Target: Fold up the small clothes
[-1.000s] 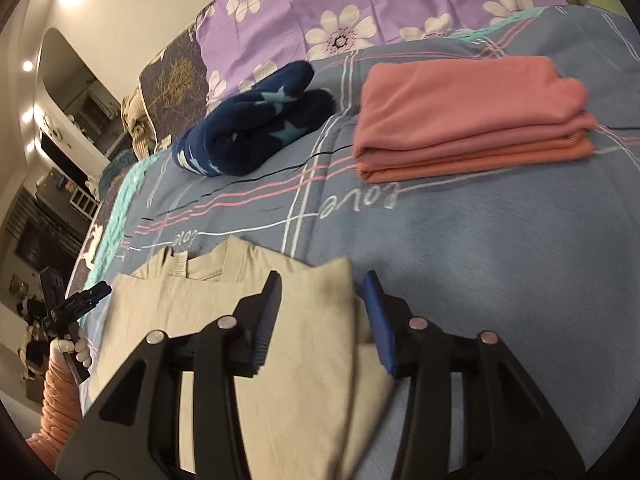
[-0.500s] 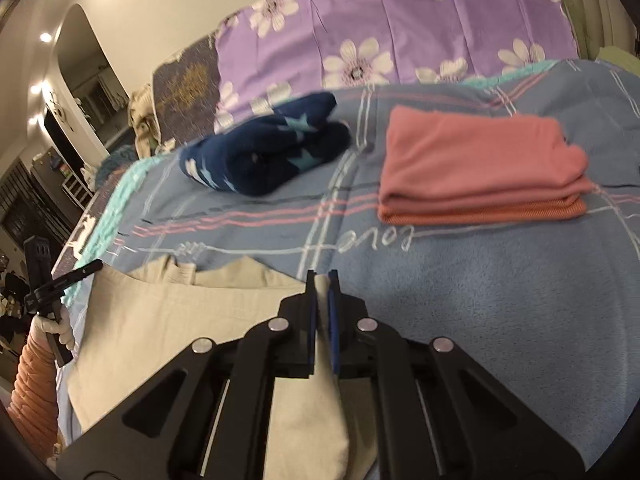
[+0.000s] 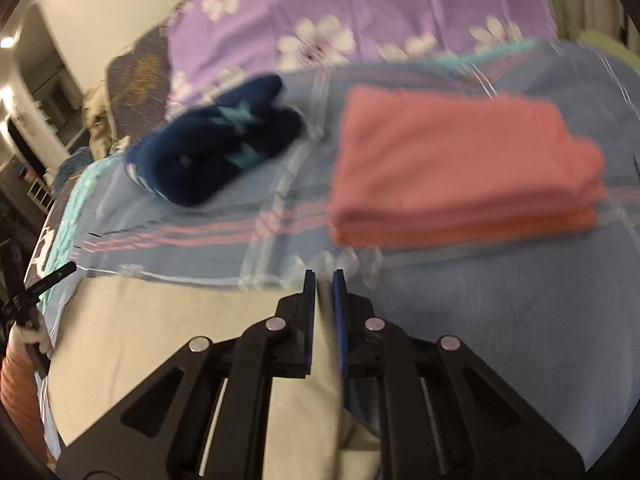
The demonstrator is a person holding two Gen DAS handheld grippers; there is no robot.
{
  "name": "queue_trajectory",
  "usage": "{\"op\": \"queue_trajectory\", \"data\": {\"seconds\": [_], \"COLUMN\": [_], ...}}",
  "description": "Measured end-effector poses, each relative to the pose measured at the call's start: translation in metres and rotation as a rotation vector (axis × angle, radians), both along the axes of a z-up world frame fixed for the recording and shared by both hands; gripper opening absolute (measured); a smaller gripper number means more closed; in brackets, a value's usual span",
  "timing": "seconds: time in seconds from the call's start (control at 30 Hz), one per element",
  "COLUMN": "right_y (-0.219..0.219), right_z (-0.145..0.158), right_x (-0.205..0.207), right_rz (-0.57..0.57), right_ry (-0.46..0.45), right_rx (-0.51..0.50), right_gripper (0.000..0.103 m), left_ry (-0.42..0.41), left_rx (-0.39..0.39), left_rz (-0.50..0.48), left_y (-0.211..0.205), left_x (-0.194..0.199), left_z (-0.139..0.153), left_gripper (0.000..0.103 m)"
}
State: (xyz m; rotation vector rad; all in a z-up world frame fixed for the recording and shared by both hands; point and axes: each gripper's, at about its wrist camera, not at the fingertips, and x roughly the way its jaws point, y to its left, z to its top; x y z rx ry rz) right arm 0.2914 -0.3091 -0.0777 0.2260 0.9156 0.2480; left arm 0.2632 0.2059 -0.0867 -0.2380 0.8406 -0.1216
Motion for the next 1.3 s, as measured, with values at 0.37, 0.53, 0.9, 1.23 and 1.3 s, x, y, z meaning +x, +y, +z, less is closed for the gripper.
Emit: {"op": "queue_trajectory", "data": {"seconds": [0.37,0.53,0.9,1.23,1.3], "right_y": [-0.04,-0.054,-0.081,-0.098,-0.1], "right_z": [0.022,0.01,-0.003,-0.013,-0.018], "right_x": [-0.13,-0.159,-0.192,-0.19,-0.189], "right_rz": [-0.003,-0.014,0.067,0.131,0.137], "right_ry": [-0.074,-0.033,-0.034,-0.046,-0.048], "right_rx": [0.004,0.032,0.142,0.214,0.245], "right_gripper": [0.026,0.025,0.018,0.02,0.02], "left_ry": [-0.116,-0.096,0.1,0.254,0.264], "left_rx": [0.031,0.012,0.03,0.23,0.286], "left_rz": [-0.159,-0.372,-0.669,-0.621,-0.616], "left_y": [-0.058,-0.146,-0.351,-0.453,-0.464], "left_x": [-0.119,-0.153,-0.161,-0.148,-0.151], "left_z": [0.042,0.042,0.026,0.013,0.013], "left_gripper": [0.04,0.041,0.046,0.046,0.046]}}
